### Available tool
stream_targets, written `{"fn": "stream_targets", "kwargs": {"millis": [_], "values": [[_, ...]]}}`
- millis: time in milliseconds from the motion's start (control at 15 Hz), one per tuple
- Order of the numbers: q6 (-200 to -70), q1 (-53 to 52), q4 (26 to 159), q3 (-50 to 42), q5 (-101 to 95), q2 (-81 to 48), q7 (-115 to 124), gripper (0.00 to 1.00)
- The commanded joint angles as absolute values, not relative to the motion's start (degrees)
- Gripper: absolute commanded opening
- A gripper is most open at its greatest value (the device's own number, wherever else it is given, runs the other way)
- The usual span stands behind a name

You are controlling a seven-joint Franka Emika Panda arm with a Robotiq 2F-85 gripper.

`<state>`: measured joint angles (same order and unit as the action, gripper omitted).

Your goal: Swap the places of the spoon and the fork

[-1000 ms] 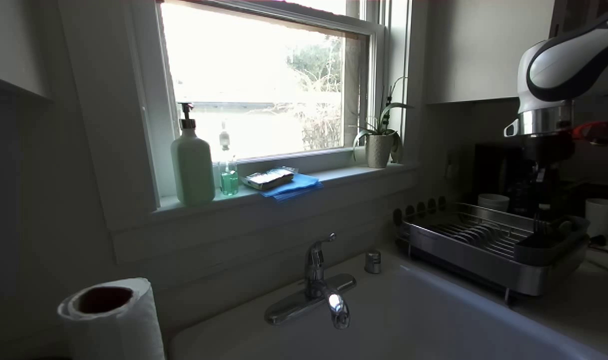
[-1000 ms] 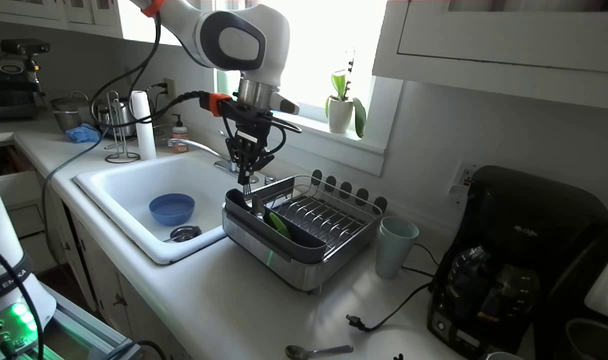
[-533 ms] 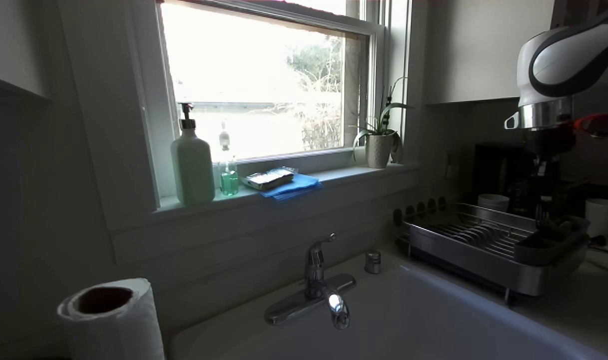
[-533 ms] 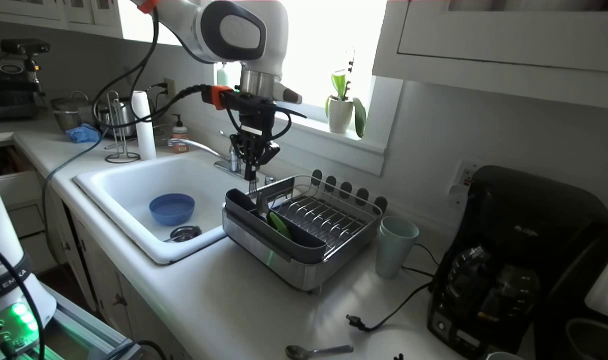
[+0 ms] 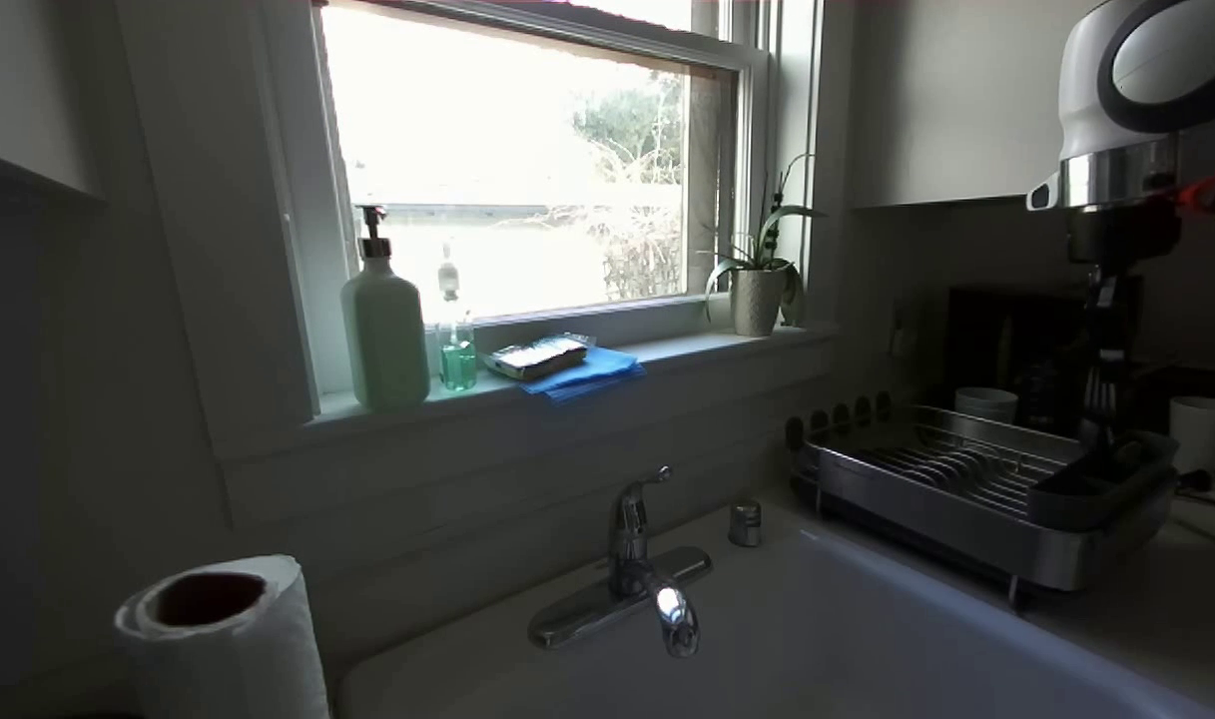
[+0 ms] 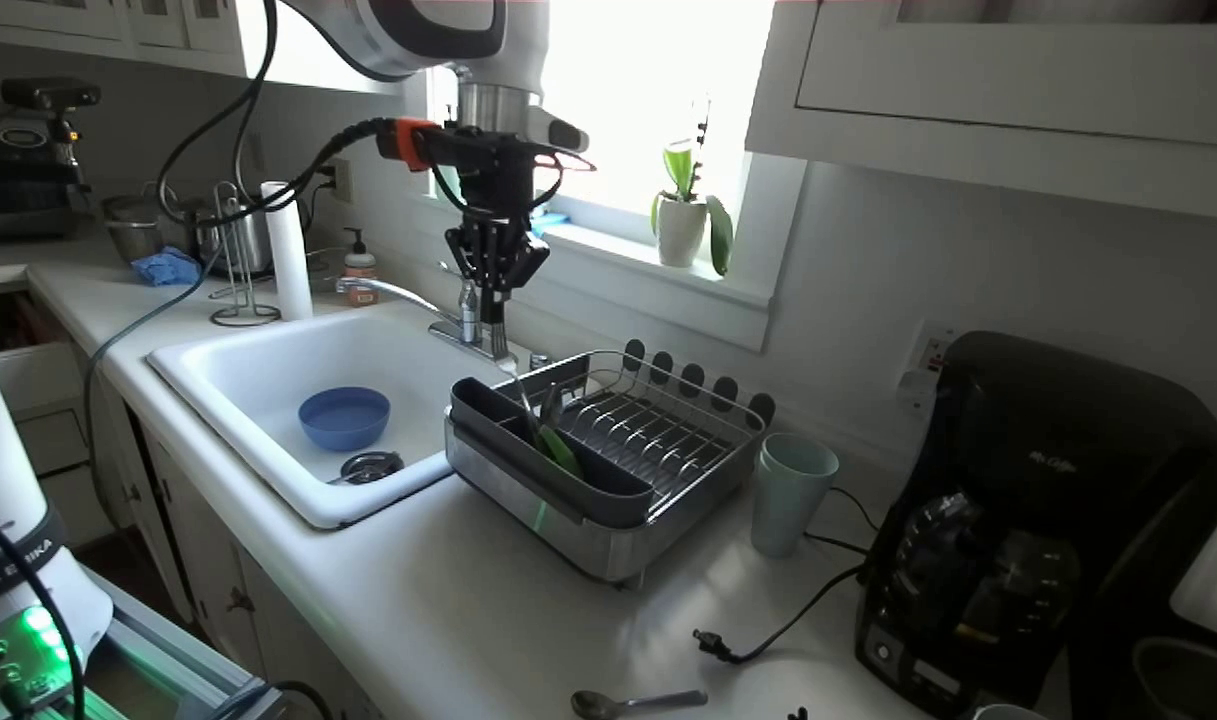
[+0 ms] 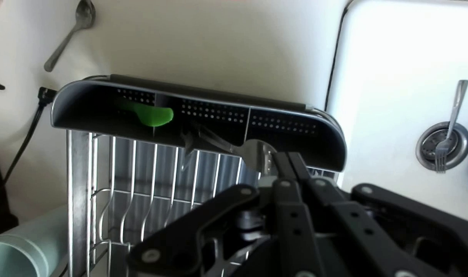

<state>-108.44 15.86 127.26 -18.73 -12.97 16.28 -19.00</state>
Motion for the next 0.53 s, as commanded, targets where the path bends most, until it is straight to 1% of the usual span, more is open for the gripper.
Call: {"fn": "stream_targets", "kwargs": {"millis": [0, 467], "values": [[-105.93, 16.08, 128.2, -17.37, -14.64, 21.03, -16.13, 0.01], [-103.63, 15.28, 128.1, -15.69, -13.63, 26.2, -13.61, 0.01]]}}
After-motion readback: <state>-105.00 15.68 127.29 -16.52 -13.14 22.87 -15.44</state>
